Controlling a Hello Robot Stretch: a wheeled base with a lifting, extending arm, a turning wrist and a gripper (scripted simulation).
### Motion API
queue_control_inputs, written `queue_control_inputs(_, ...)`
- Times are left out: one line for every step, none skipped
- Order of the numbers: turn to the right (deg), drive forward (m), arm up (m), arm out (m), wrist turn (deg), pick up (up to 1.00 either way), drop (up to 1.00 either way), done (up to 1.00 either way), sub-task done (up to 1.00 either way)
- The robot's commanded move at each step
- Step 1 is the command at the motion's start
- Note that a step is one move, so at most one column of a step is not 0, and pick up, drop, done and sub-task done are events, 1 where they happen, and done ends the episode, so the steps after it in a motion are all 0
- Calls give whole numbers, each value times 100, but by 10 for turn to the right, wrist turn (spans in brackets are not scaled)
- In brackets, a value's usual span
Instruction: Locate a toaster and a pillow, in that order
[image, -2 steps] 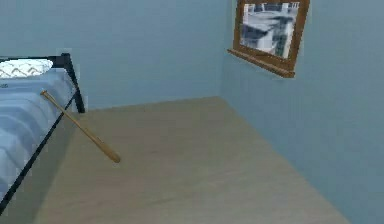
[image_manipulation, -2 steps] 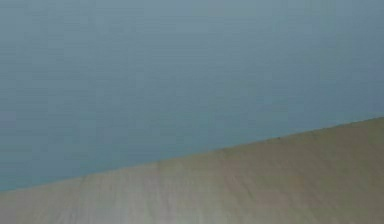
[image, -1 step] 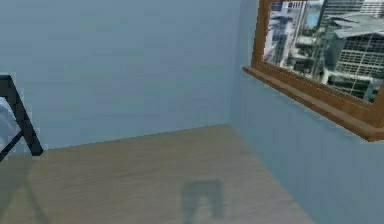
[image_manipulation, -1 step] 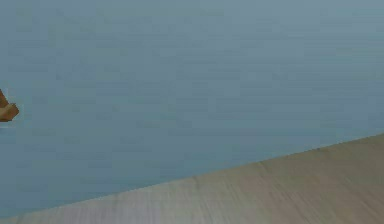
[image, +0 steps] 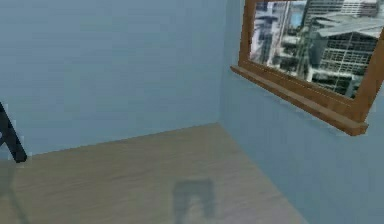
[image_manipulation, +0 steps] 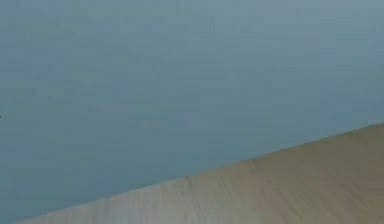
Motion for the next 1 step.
queue_control_inputs(0, 65, 0, 0, 0, 0, 0, 0, 0)
